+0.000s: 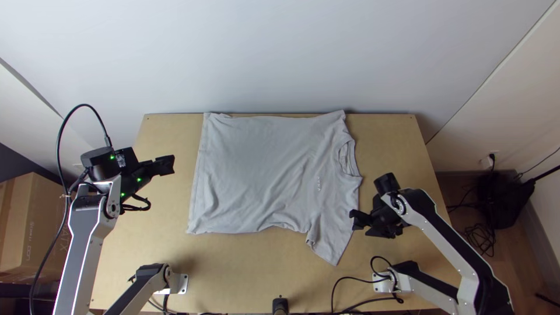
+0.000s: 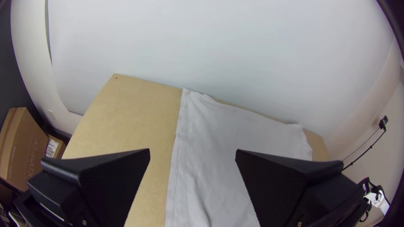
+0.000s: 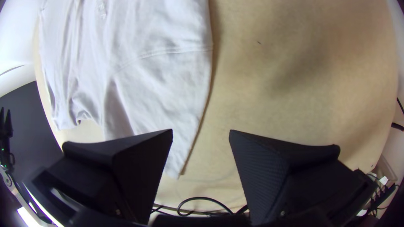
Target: Fold the t-shirt
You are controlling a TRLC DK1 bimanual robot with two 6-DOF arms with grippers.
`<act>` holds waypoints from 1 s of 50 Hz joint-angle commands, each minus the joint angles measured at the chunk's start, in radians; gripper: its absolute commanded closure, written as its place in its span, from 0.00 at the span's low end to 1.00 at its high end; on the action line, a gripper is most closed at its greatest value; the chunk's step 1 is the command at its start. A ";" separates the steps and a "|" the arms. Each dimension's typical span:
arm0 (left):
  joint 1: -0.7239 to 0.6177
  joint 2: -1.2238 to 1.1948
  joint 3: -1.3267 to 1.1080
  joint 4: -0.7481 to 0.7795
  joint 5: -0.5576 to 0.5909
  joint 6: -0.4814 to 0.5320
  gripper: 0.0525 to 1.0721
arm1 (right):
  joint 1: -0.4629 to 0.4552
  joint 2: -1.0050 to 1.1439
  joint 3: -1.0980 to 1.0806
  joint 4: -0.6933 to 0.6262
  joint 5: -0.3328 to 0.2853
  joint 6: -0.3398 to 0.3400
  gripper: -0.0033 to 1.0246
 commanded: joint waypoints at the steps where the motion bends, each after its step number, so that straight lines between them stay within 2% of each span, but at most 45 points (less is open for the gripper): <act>1: -0.004 -0.022 -0.021 -0.006 0.010 -0.012 0.04 | 0.018 0.057 -0.029 0.034 -0.007 0.034 0.41; 22: 0.000 -0.017 -0.016 -0.026 0.013 -0.010 0.04 | 0.050 0.164 -0.058 0.121 -0.007 0.036 0.41; 27: -0.001 -0.016 -0.019 -0.055 0.039 0.016 0.05 | 0.064 0.185 -0.061 0.137 -0.007 0.046 0.42; 29: -0.003 -0.013 -0.021 -0.075 0.046 0.039 0.05 | 0.067 0.192 -0.063 0.152 -0.004 0.046 0.49; 33: -0.020 -0.009 -0.021 -0.149 0.066 0.123 0.05 | 0.070 0.193 -0.069 0.187 -0.004 0.051 0.64; 37: -0.050 -0.019 -0.015 -0.259 0.069 0.252 0.05 | 0.084 0.207 -0.069 0.190 -0.002 0.052 0.67; 42: -0.057 -0.062 -0.038 -0.359 0.069 0.433 0.05 | 0.090 0.218 -0.076 0.207 0.013 0.051 0.88; 46: -0.052 -0.066 -0.081 -0.407 0.069 0.582 0.05 | 0.090 0.218 -0.081 0.209 0.016 0.045 0.93; 50: -0.014 -0.043 -0.118 -0.446 0.069 0.683 0.05 | 0.090 0.218 -0.086 0.209 0.016 0.042 0.97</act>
